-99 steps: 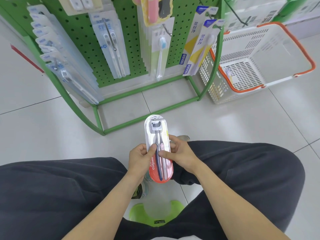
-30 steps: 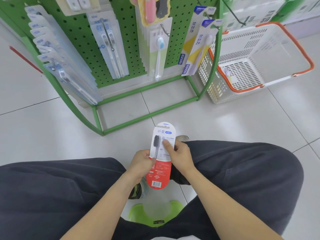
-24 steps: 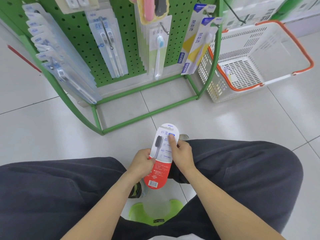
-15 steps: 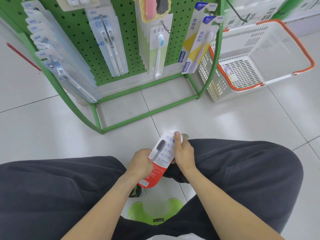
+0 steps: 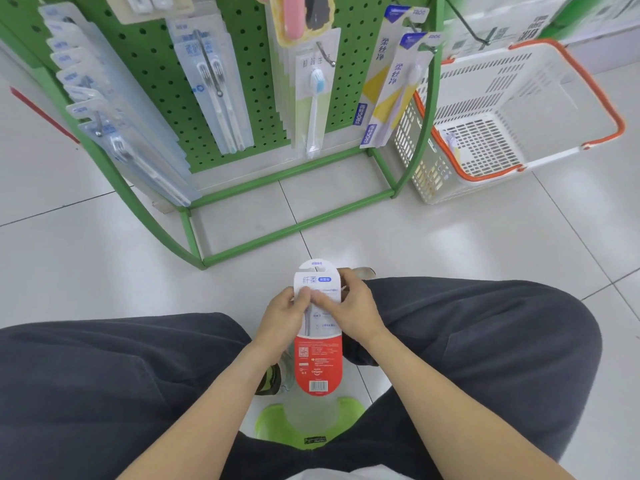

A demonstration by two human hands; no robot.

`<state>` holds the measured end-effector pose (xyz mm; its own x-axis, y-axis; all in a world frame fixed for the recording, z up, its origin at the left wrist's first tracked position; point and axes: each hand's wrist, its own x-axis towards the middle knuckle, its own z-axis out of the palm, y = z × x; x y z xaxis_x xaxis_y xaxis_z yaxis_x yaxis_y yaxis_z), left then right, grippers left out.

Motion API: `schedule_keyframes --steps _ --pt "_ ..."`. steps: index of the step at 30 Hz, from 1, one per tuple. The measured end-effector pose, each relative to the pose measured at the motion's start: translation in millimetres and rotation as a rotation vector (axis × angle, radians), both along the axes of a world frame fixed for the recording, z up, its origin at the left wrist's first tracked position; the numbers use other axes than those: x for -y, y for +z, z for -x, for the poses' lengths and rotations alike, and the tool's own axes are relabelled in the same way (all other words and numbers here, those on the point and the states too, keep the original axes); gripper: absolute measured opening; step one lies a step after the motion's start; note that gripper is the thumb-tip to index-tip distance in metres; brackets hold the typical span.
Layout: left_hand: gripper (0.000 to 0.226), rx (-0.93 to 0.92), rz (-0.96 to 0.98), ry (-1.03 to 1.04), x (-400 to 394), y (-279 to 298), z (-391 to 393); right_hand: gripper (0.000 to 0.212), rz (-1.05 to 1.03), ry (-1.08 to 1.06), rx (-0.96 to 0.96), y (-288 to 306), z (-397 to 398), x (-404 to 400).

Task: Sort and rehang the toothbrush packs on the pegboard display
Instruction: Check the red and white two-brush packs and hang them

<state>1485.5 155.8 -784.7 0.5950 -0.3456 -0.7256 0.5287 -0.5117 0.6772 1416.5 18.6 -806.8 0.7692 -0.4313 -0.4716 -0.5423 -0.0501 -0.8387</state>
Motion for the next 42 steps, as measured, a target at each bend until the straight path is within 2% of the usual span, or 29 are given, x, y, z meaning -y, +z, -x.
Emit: schedule_keyframes --steps 5,8,11,14,17,20,23,25,30,33,35,37,38,40,42 --pt "0.033 0.053 -0.088 0.257 -4.8 -10.4 -7.9 0.061 -0.091 0.159 0.051 -6.1 3.8 -4.4" --pt "0.031 0.091 -0.103 0.369 -4.6 -9.0 -14.9 0.053 -0.14 0.233 -0.004 -6.2 2.7 -6.2" --pt "0.032 0.107 -0.129 0.483 -12.2 -12.5 -25.8 0.044 -0.155 0.225 -0.038 -4.4 3.6 -4.3" --pt "0.03 0.146 -0.137 0.564 -23.7 -11.1 -42.1 0.03 -0.255 0.217 -0.08 -2.6 7.1 -5.2" --pt "0.02 0.149 -0.007 0.457 -22.7 -0.7 -42.2 0.027 -0.301 0.205 -0.064 -1.0 7.2 -9.8" --pt "0.039 0.111 0.102 0.272 -16.2 -1.1 -27.6 0.04 -0.337 0.164 -0.048 4.0 5.2 -7.8" --pt "0.037 0.075 0.12 0.148 -15.1 -4.7 -23.4 0.056 -0.372 0.222 -0.059 6.9 8.6 -8.4" --pt "0.034 0.06 0.123 0.131 -16.8 -4.4 -26.1 0.057 -0.38 0.244 -0.073 7.6 9.9 -9.5" --pt "0.018 0.049 0.104 0.234 -19.2 6.4 -29.5 0.038 -0.302 0.239 -0.085 8.1 8.7 -11.6" --pt "0.044 0.148 -0.045 0.225 -21.4 6.7 -32.5 0.036 -0.236 0.186 -0.071 13.0 8.1 -13.0" --pt "0.071 0.238 -0.084 0.163 -19.2 12.9 -32.2 0.03 -0.077 0.189 -0.003 17.6 8.4 -12.5" --pt "0.112 0.115 0.019 0.227 -12.4 24.7 -30.3 0.029 0.086 0.205 0.109 22.4 8.8 -14.1" --pt "0.118 0.054 0.072 0.242 -7.6 27.0 -29.0 0.034 0.138 0.228 0.169 25.7 8.9 -16.0" --pt "0.084 0.075 0.142 0.148 3.2 40.4 -25.5 0.051 0.226 0.312 0.254 29.7 9.1 -21.3" --pt "0.042 0.214 0.078 0.09 12.5 46.7 -23.6 0.061 0.206 0.354 0.266 32.4 10.4 -25.9"
